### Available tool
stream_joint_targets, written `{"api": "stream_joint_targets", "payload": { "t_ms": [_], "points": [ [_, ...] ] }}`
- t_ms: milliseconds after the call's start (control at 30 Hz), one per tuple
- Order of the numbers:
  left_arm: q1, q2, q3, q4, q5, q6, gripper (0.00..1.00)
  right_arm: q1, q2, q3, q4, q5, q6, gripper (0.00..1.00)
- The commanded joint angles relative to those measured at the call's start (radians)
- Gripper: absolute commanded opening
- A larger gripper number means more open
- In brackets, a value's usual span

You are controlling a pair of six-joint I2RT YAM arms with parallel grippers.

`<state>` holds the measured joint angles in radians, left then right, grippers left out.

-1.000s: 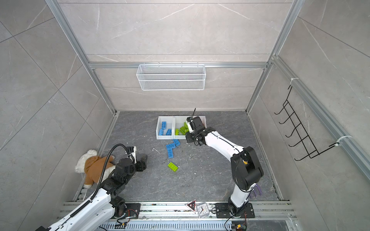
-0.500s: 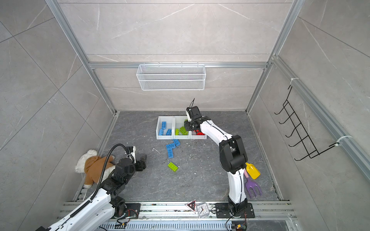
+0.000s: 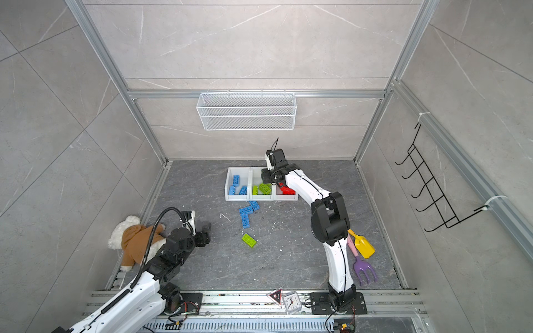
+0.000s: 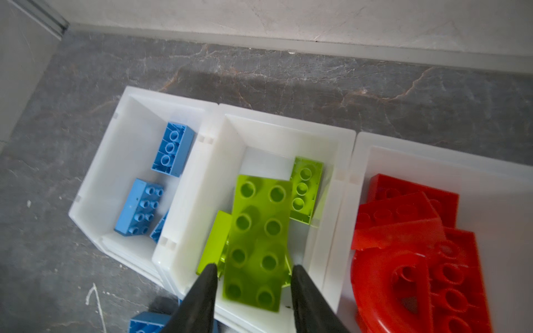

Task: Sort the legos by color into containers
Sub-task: 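Open the right gripper to drop the brick into the middle compartment, then move the right gripper back to the last lime-green brick near the blue bricks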

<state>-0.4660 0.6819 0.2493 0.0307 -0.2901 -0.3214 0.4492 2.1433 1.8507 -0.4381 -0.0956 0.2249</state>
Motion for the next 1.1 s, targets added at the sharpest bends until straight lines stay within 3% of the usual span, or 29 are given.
{"api": "stream_joint_targets", "payload": {
  "t_ms": [0, 167, 367, 533, 733, 1067],
  "points": [
    [0.004, -0.011, 0.002, 0.026, -0.019, -0.005, 0.74, -0.001, 0.019, 0.037, -0.013, -0.018, 0.022, 0.55],
    [0.006, -0.016, 0.0, 0.026, -0.019, -0.006, 0.74, 0.0, -0.033, -0.003, -0.015, -0.034, 0.011, 0.58],
    [0.006, -0.016, 0.0, 0.029, -0.019, -0.004, 0.74, 0.03, -0.212, -0.197, -0.006, -0.079, -0.04, 0.59],
    [0.006, -0.013, 0.001, 0.031, -0.016, -0.004, 0.74, 0.103, -0.401, -0.421, -0.003, -0.074, -0.083, 0.6],
    [0.006, -0.003, 0.0, 0.038, -0.007, 0.002, 0.74, 0.211, -0.531, -0.581, -0.074, -0.03, -0.093, 0.6],
    [0.008, -0.005, 0.002, 0.039, -0.018, -0.002, 0.74, 0.396, -0.518, -0.681, -0.076, 0.024, -0.068, 0.61]
  ]
}}
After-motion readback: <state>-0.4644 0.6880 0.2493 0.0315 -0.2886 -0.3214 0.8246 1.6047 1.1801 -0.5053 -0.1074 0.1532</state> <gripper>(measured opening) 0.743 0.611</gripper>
